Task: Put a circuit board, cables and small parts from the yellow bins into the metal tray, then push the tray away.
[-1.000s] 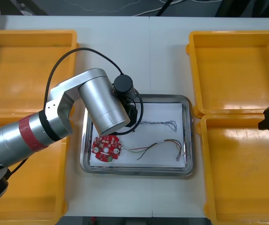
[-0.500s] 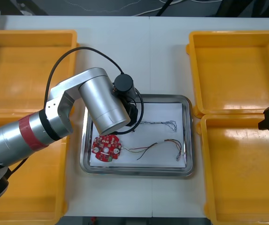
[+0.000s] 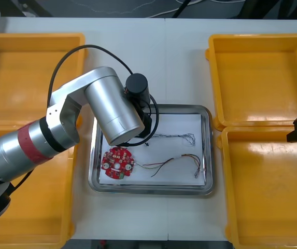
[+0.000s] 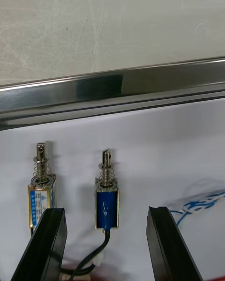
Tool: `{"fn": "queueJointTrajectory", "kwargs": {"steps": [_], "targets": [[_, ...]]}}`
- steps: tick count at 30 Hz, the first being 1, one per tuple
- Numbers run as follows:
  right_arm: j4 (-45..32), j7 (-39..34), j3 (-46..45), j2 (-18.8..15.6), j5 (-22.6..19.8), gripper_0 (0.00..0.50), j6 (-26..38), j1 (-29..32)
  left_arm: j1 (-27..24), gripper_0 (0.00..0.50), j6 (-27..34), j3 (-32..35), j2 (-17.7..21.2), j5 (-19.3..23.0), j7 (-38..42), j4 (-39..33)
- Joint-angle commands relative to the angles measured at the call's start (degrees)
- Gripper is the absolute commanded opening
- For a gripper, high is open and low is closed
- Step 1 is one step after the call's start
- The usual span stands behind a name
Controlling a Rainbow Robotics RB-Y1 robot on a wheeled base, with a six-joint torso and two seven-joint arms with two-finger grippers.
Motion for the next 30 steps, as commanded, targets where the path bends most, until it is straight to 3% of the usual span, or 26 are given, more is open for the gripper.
{"fn": "queueJointTrajectory", "kwargs": {"steps": [1, 8, 20, 30], "targets": [[-1.8, 2.6, -2.2, -1.0, 0.0, 0.5, 0.1, 0.7, -2.4, 0.5, 4.7, 6.1, -1.1, 2.7, 4.5, -5.4], [-1.8, 2.6, -2.9, -1.0, -0.5, 0.5, 0.3, 0.7, -2.3, 0.5, 10.6, 11.0, 0.6, 4.5, 3.1, -9.3], [-1.8, 2.6, -3.7, -1.0, -1.3, 0.5, 0.4, 0.7, -0.7, 0.5, 19.8, 17.7, 7.6, 9.8, 0.1, -16.2], [-2.2, 2.9, -4.3, -1.0, -2.1, 0.5, 0.5, 0.7, 5.7, 0.5, 21.3, 27.3, 17.3, 15.7, -1.5, -23.5]]}}
